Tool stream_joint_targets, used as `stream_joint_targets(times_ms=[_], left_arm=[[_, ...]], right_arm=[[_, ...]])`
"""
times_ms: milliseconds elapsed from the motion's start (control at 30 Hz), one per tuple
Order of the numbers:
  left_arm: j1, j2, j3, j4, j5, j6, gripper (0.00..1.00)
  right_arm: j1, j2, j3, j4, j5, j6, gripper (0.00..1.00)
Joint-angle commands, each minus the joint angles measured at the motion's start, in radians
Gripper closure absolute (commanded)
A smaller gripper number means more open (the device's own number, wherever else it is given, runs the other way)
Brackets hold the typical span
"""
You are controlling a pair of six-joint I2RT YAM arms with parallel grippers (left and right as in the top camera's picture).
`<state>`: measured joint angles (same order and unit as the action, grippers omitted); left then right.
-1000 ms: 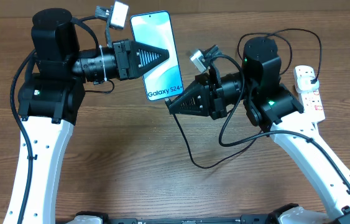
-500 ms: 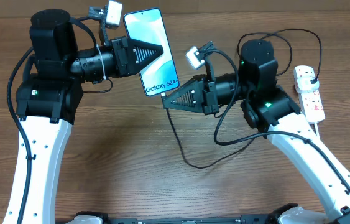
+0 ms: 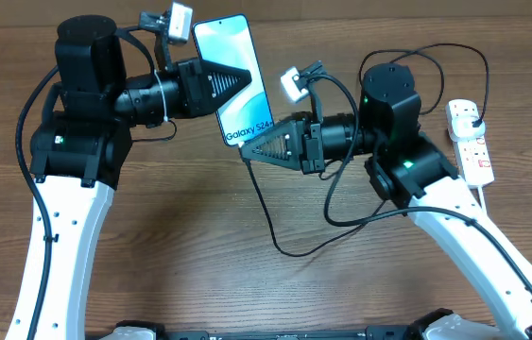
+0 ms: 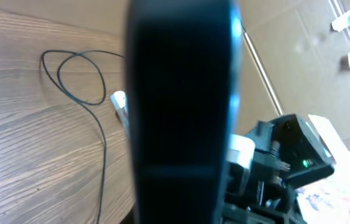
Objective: Plug charger to phone and switch on socket
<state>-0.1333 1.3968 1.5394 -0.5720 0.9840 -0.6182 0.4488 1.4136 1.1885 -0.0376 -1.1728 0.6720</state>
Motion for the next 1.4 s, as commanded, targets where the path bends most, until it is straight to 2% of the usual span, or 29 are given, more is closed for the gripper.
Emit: stream_joint_targets(times_ms=[0,133,233,367,467,633,767,833,867,933,1067,1233,1367], left_arm=[[-0.02,-0.023,0.0,-0.013,0.013,0.056,0.96],[-0.018,-0.023,0.0,-0.117,-0.142,0.081,0.96],[-0.018,-0.023,0.0,-0.201,-0.246,0.089,0.96],[-0.018,-0.023,0.0,-0.272,-0.325,0.156,0.96],[-0.018,-0.023,0.0,-0.339,-0.412,0.19,0.96],[-0.019,-0.022,0.0,-0.442,-0.54,0.196,0.96],[-0.019,-0.013,0.0,-0.503,-0.567,0.22,0.96],[-0.022,-0.002,-0.003,-0.527,-0.569,0.24,0.96],[-0.026,0.003,-0.01,-0.532,-0.569,0.247,0.96],[-0.032,0.012,-0.03,-0.532,-0.569,0.249,0.96],[-0.048,0.047,-0.085,-0.525,-0.569,0.249,0.96],[-0.051,0.092,-0.146,-0.496,-0.568,0.249,0.96],[-0.051,0.125,-0.164,-0.485,-0.568,0.249,0.96]], right_arm=[[-0.039,0.002,0.022,-0.143,0.138,-0.135,0.96],[-0.055,0.002,0.022,-0.473,0.296,-0.319,0.96],[-0.056,0.003,0.021,-0.677,0.524,-0.401,0.96],[-0.056,0.006,0.0,-0.848,0.907,-0.411,0.96],[-0.056,0.022,-0.023,-0.902,1.067,-0.407,0.96],[-0.056,0.074,-0.078,-0.89,1.092,-0.407,0.96],[-0.056,0.14,-0.108,-0.869,1.094,-0.407,0.95],[-0.056,0.176,-0.119,-0.855,1.106,-0.406,0.87],[-0.056,0.194,-0.124,-0.848,1.122,-0.401,0.76],[-0.056,0.224,-0.129,-0.846,1.157,-0.381,0.63],[-0.056,0.28,-0.129,-0.838,1.178,-0.381,0.42],[-0.049,0.317,-0.129,-0.827,1.101,-0.388,0.41],[-0.021,0.317,-0.129,-0.801,0.995,-0.445,0.43]])
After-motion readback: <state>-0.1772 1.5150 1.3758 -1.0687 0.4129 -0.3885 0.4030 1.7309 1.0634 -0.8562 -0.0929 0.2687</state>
